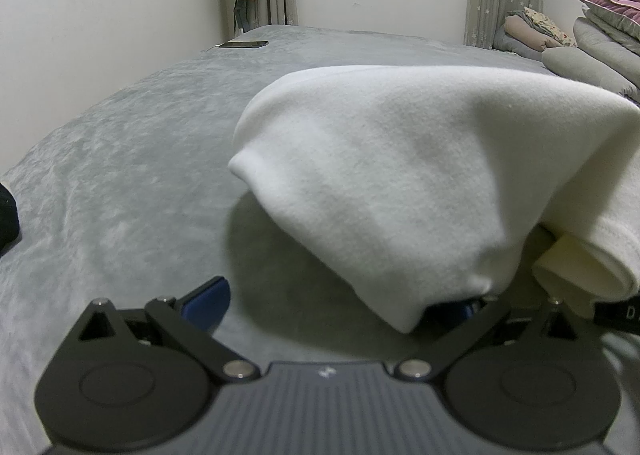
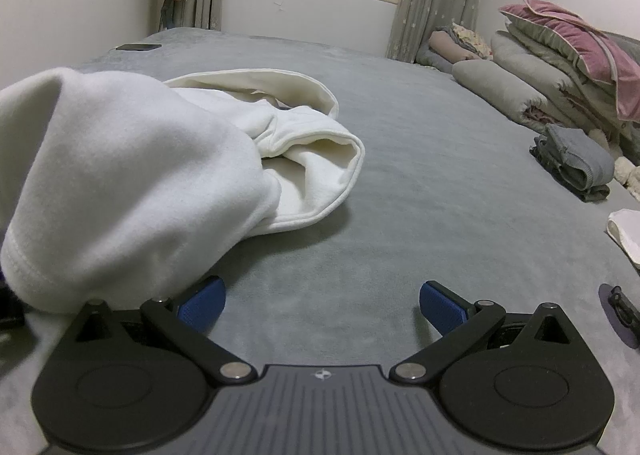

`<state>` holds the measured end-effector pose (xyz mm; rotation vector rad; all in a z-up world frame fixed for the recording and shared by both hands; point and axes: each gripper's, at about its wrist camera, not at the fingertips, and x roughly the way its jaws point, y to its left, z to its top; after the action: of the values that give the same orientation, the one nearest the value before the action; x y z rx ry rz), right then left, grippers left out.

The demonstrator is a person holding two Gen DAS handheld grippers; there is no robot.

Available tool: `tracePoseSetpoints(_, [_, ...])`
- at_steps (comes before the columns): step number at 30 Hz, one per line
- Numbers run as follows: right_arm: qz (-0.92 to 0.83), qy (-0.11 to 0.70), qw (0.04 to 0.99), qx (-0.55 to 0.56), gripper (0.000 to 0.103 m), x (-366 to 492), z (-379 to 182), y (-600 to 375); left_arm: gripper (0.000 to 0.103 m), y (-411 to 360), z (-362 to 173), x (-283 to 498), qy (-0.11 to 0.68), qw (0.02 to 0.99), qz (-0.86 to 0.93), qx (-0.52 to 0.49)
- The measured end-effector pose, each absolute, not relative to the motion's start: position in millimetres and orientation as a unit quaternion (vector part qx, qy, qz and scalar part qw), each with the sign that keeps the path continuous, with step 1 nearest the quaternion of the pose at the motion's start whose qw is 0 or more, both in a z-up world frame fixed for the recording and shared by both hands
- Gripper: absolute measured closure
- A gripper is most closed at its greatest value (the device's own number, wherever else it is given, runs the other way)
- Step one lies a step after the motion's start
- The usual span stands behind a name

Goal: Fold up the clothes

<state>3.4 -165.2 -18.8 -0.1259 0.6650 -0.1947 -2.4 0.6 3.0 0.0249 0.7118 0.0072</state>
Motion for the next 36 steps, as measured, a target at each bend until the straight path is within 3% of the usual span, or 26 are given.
tracePoseSetpoints(36, [-0.084, 0.339, 0.937, -0.013, 0.0, 6, -16, -180, 0.0, 4, 2, -2, 0.349, 0.937, 0.0, 0.004])
